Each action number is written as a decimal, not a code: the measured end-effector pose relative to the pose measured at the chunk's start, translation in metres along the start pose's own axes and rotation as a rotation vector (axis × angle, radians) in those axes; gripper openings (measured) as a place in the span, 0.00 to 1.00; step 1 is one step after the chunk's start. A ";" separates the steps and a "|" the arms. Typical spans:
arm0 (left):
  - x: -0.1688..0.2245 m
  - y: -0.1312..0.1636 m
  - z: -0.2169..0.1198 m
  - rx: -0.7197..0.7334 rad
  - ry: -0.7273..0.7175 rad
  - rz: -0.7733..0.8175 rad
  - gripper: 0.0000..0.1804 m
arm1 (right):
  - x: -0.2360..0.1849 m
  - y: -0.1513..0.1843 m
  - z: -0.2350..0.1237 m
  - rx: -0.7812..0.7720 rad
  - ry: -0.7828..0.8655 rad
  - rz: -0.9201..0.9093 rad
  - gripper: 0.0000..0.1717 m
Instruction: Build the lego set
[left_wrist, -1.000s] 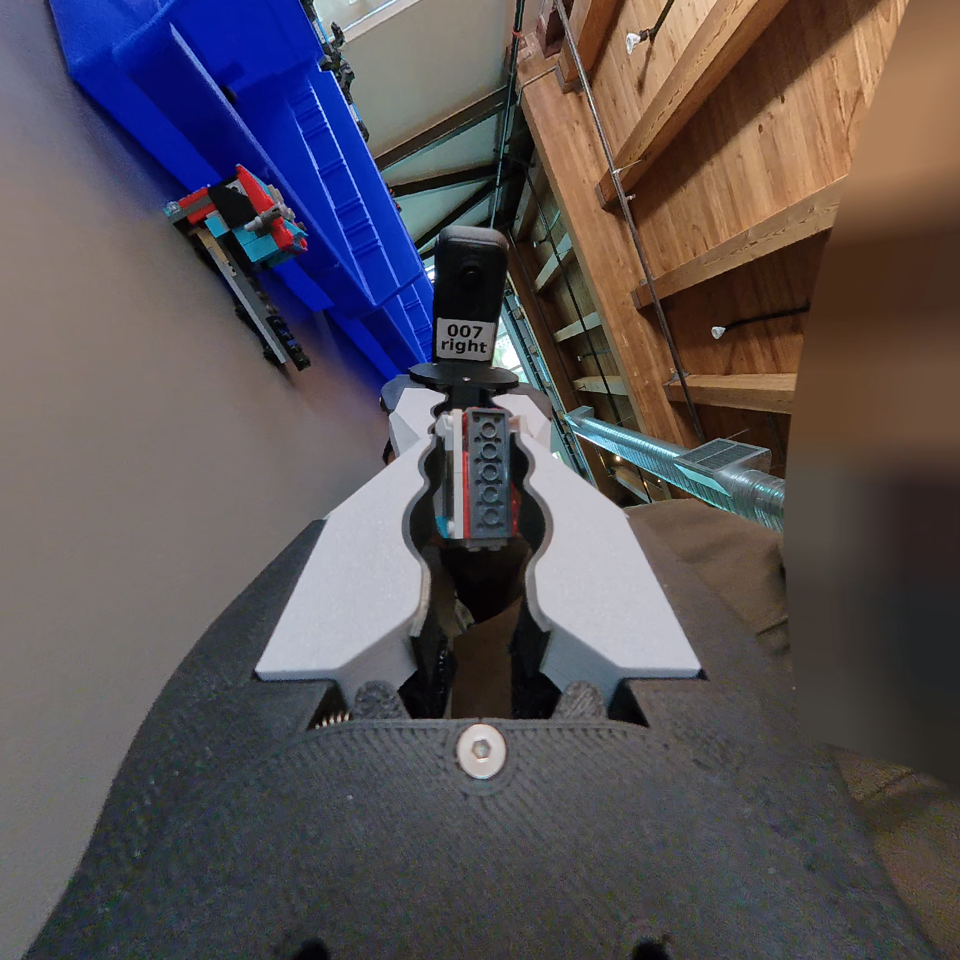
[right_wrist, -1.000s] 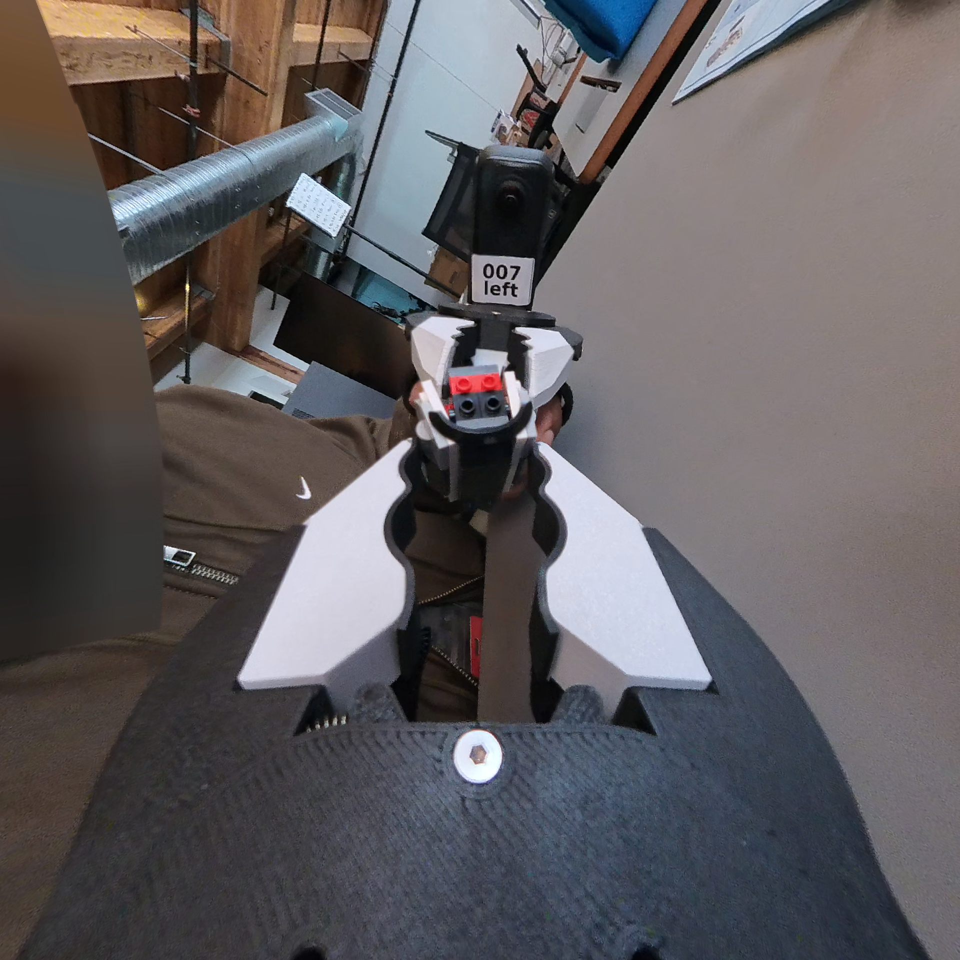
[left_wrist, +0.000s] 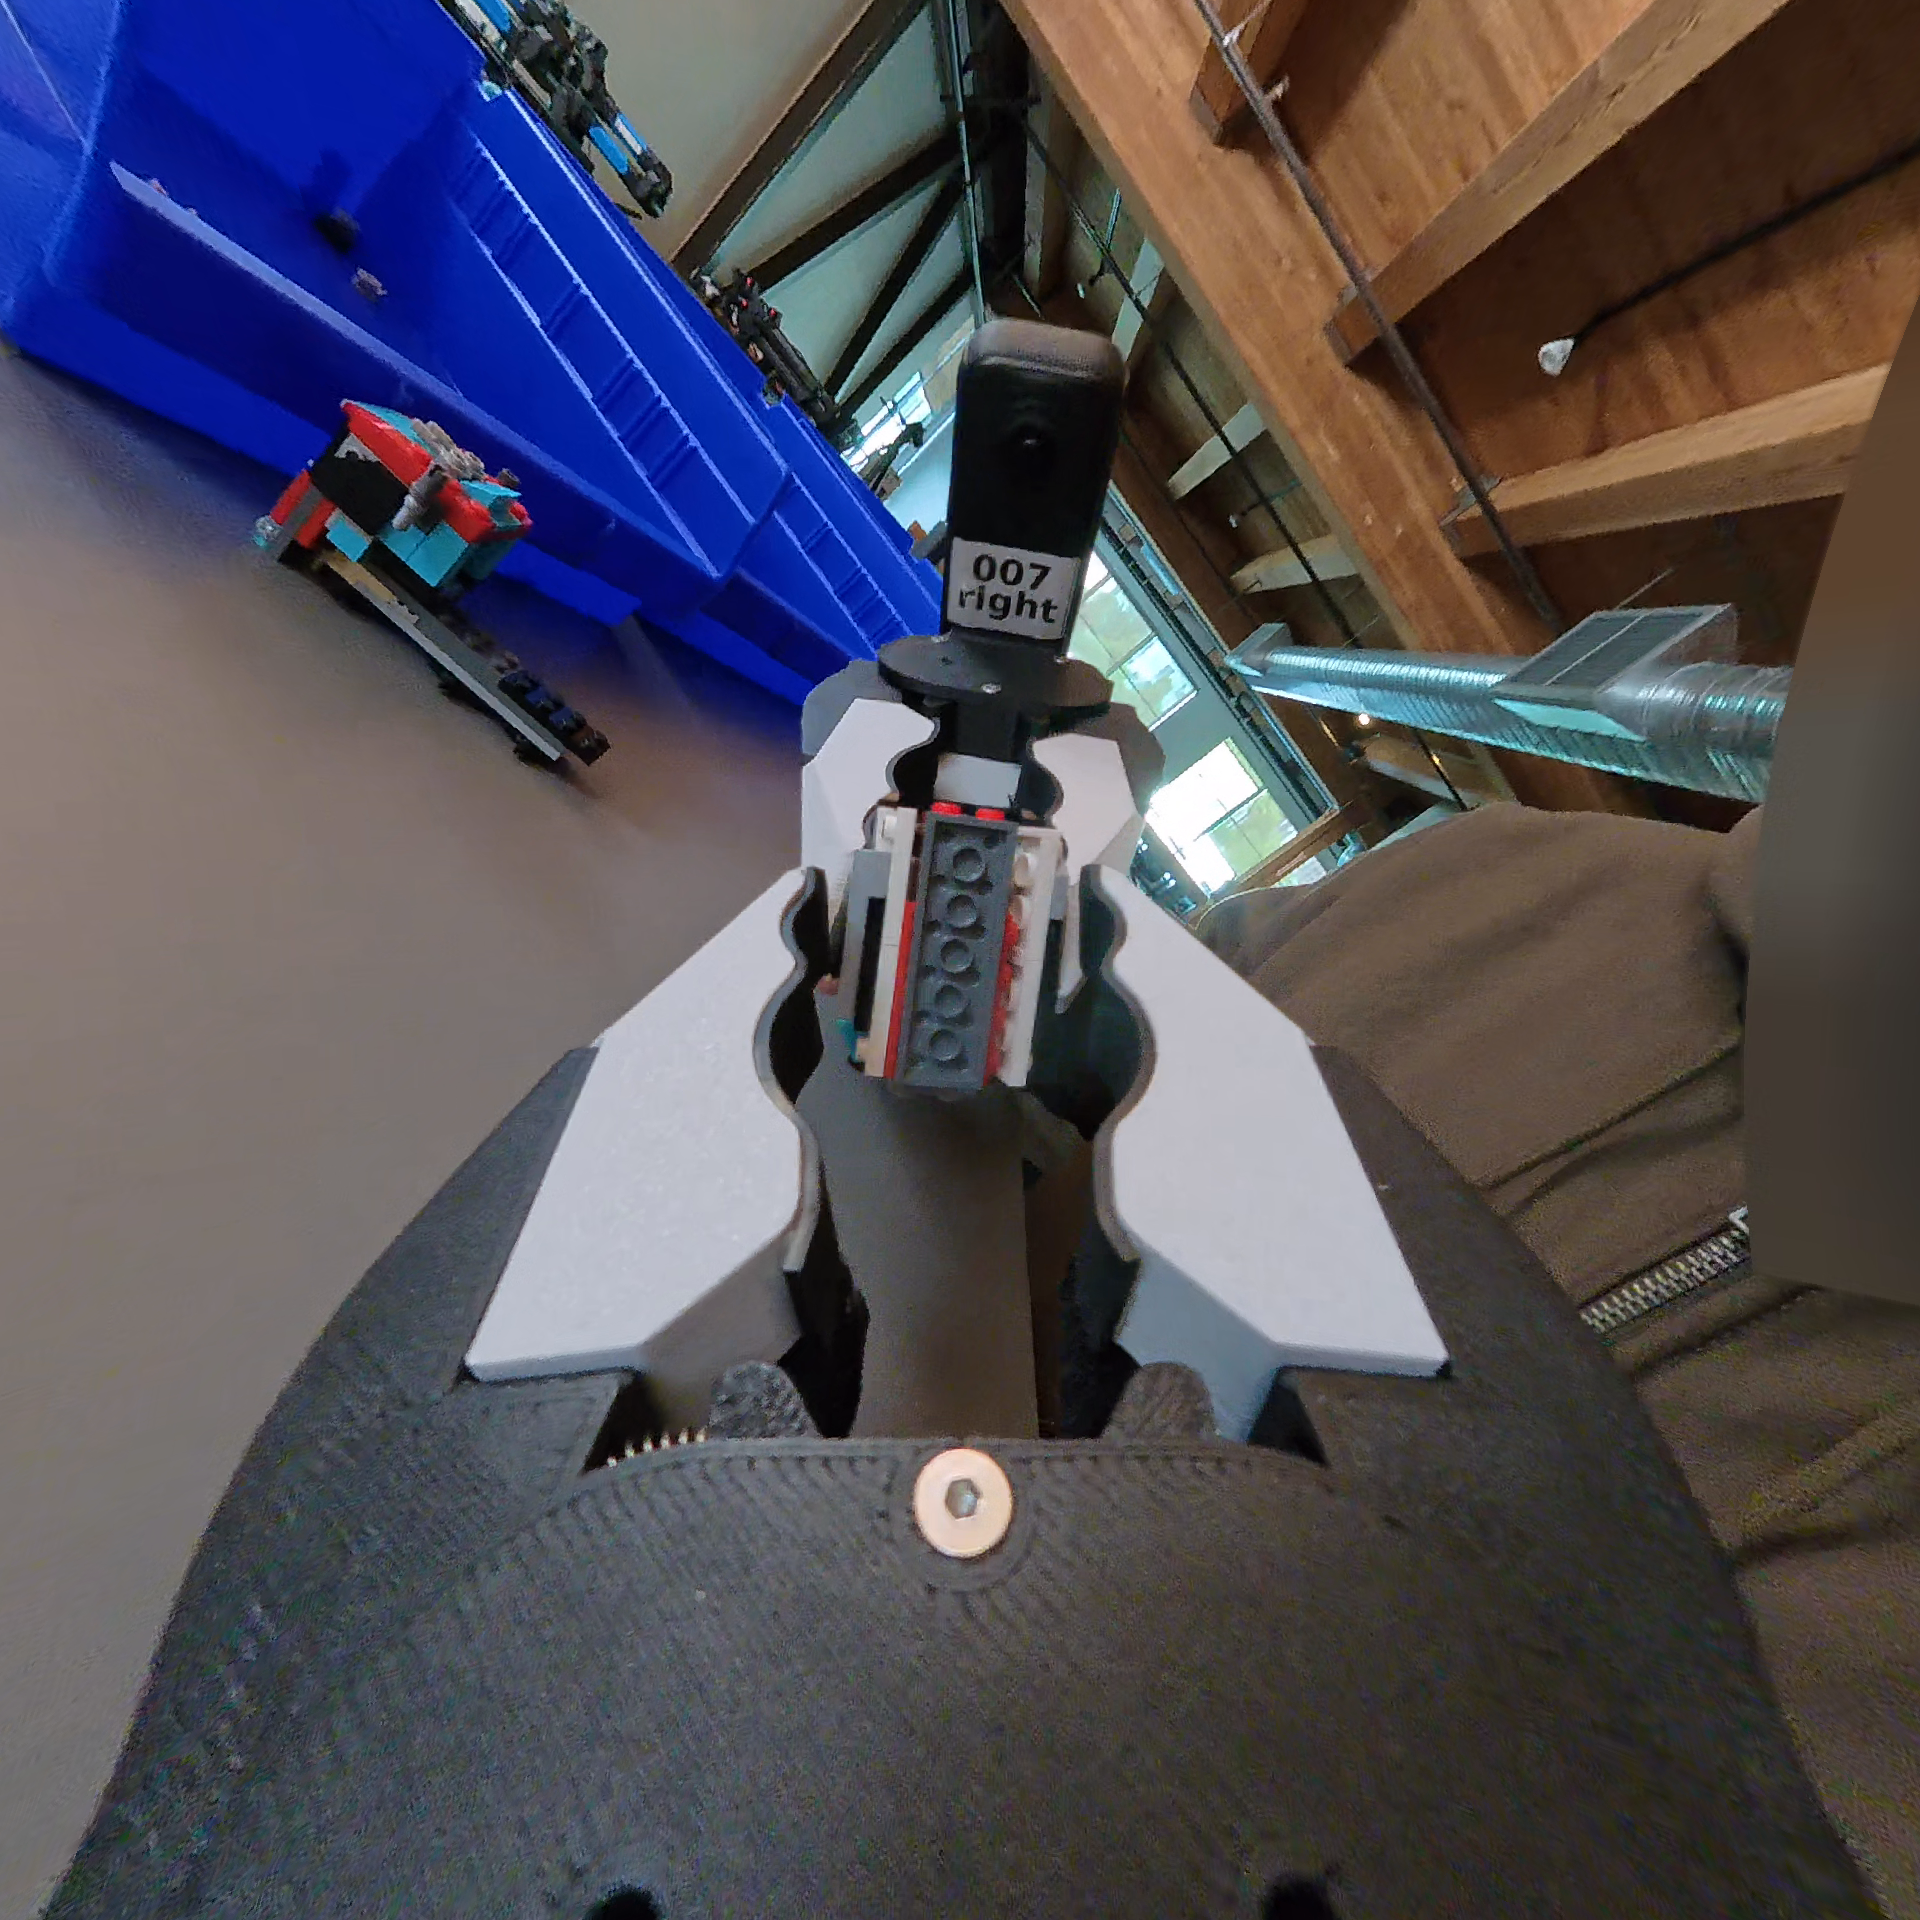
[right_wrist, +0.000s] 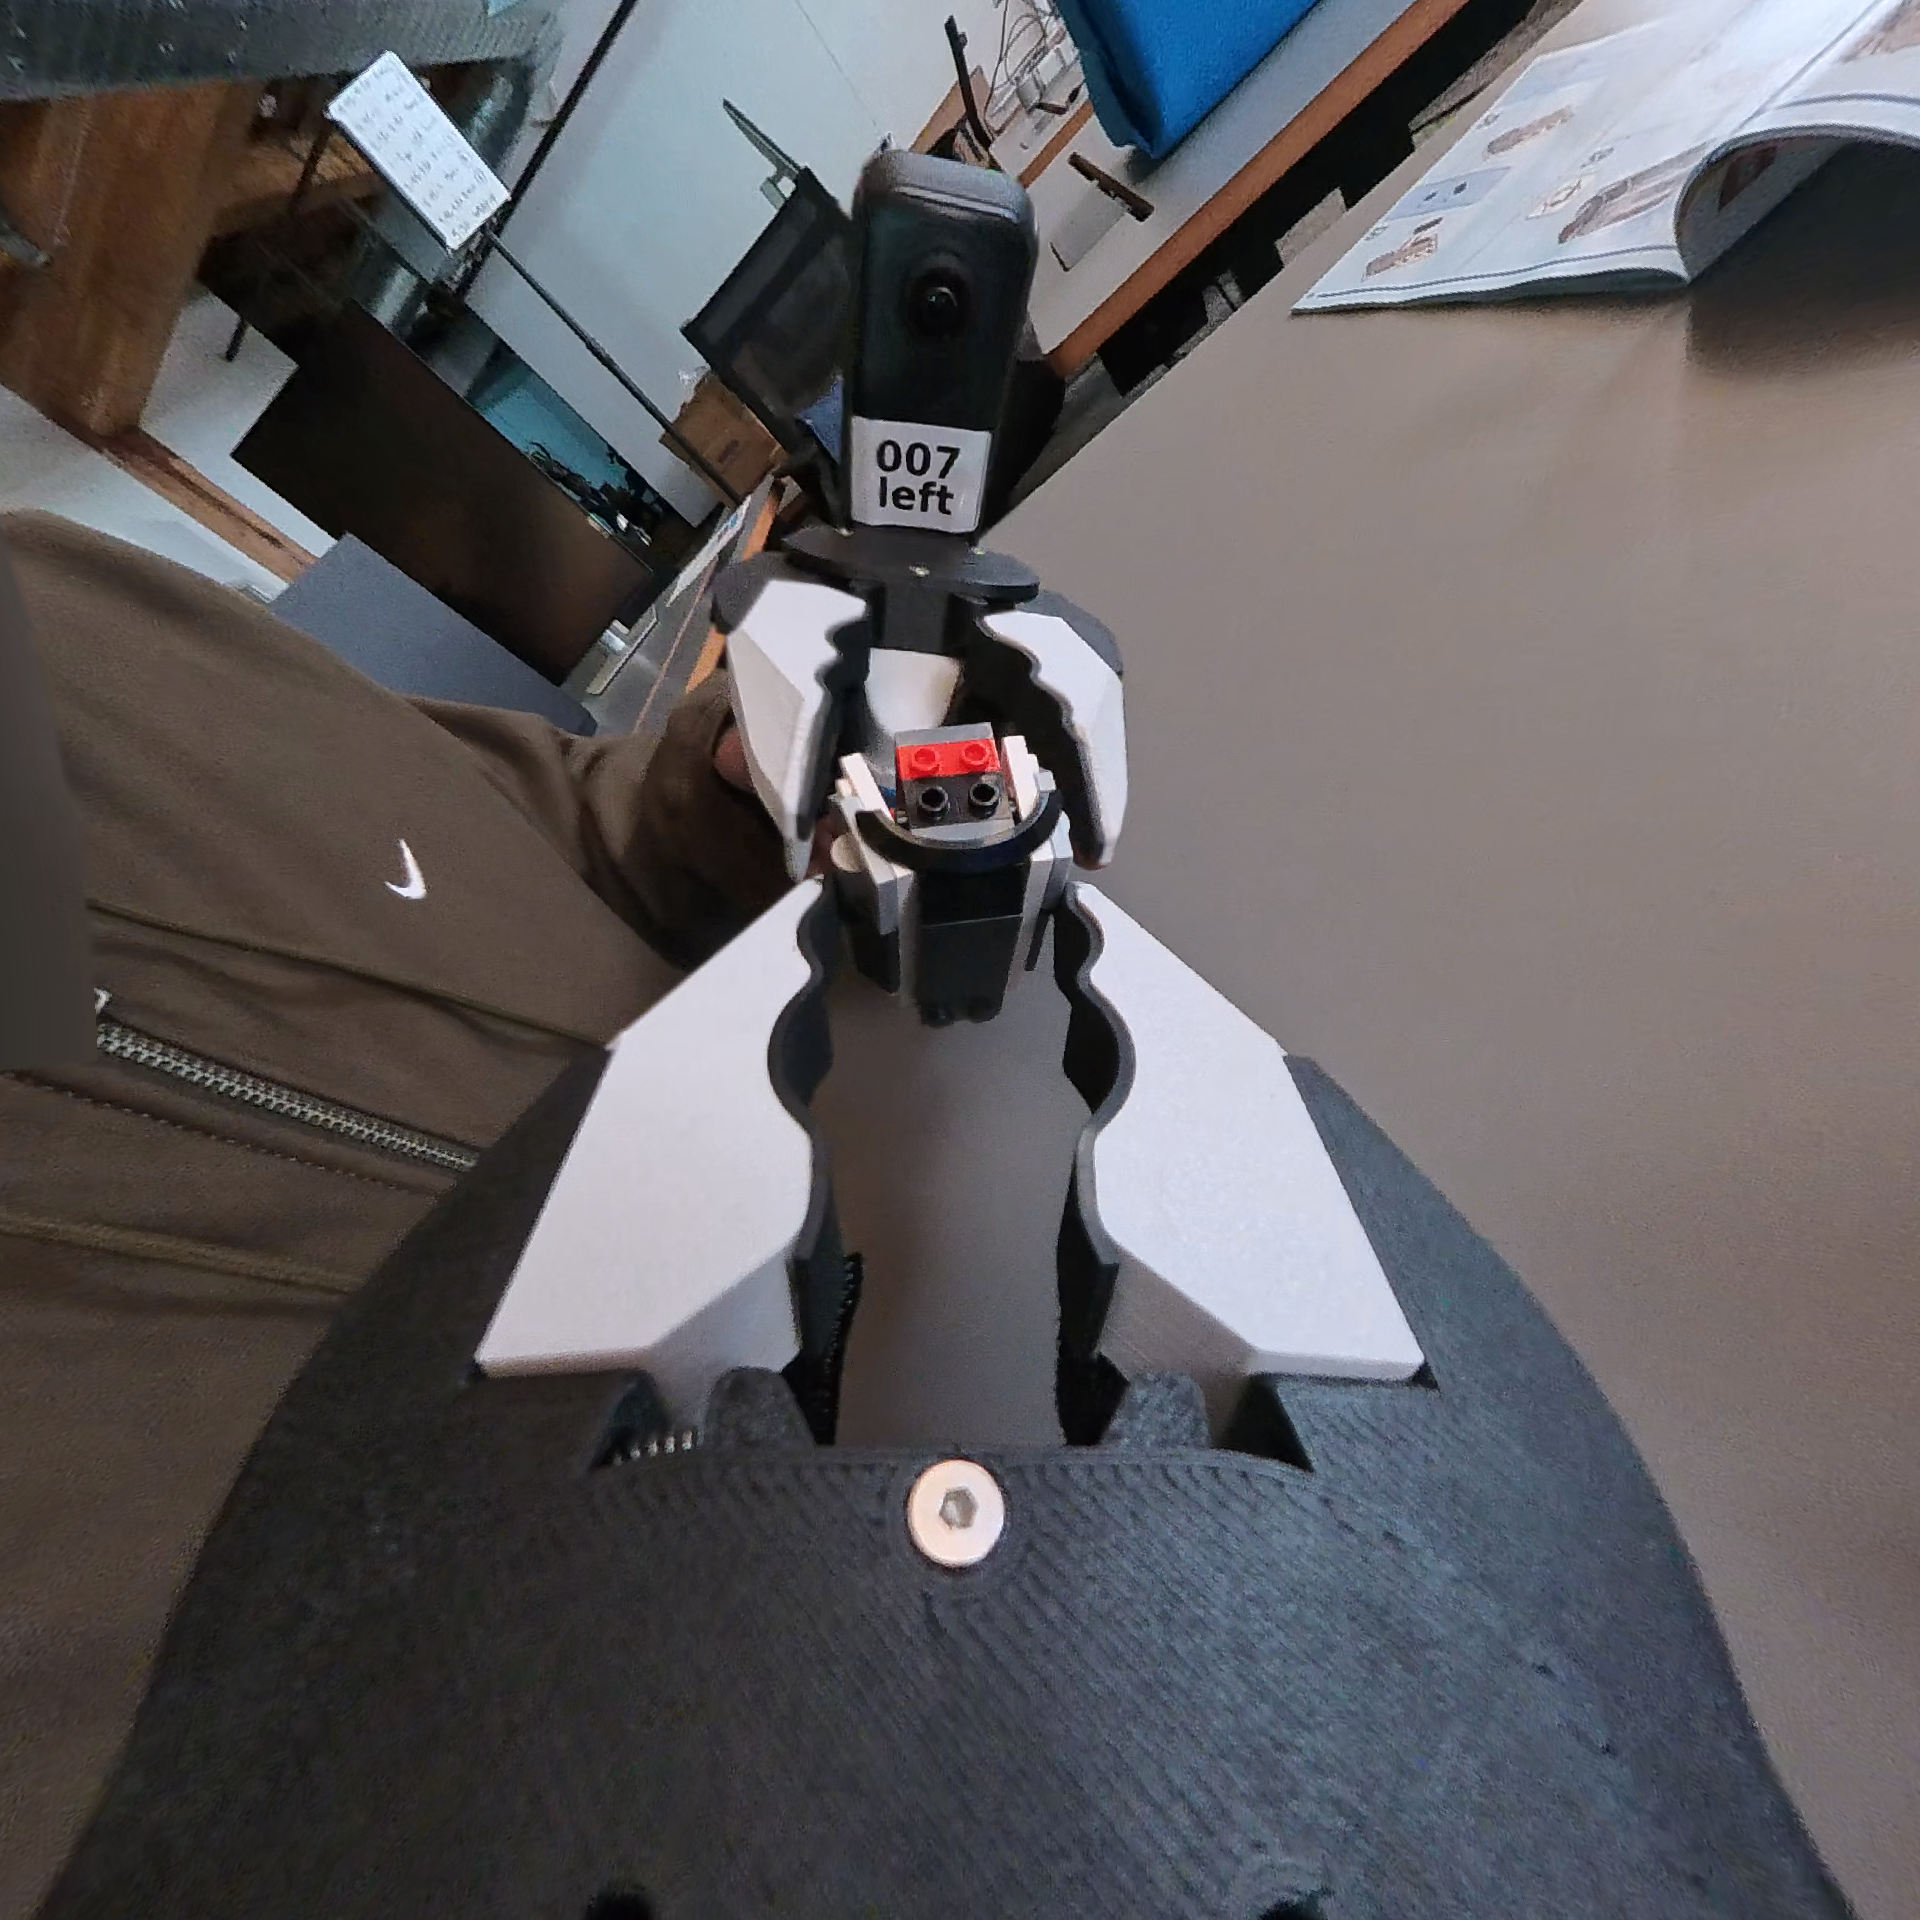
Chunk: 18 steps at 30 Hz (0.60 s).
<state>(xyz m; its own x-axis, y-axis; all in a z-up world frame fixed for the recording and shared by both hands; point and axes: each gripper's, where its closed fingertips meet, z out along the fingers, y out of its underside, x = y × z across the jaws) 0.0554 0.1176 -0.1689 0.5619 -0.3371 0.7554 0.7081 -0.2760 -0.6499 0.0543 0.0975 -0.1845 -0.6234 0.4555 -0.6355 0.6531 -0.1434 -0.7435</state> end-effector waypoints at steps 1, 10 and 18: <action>0.000 0.001 0.000 -0.007 0.003 0.007 0.27 | 0.000 0.000 0.000 -0.004 0.005 -0.009 0.24; 0.007 0.004 0.001 -0.034 0.042 0.075 0.23 | -0.005 0.001 -0.001 -0.029 0.009 -0.078 0.24; 0.009 0.002 0.001 -0.027 0.047 0.133 0.22 | -0.011 -0.001 -0.001 -0.025 -0.003 -0.100 0.25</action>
<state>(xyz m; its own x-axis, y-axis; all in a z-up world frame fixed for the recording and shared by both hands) 0.0626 0.1143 -0.1632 0.6291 -0.4141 0.6578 0.6162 -0.2502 -0.7468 0.0609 0.0941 -0.1768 -0.6872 0.4643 -0.5588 0.5979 -0.0755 -0.7980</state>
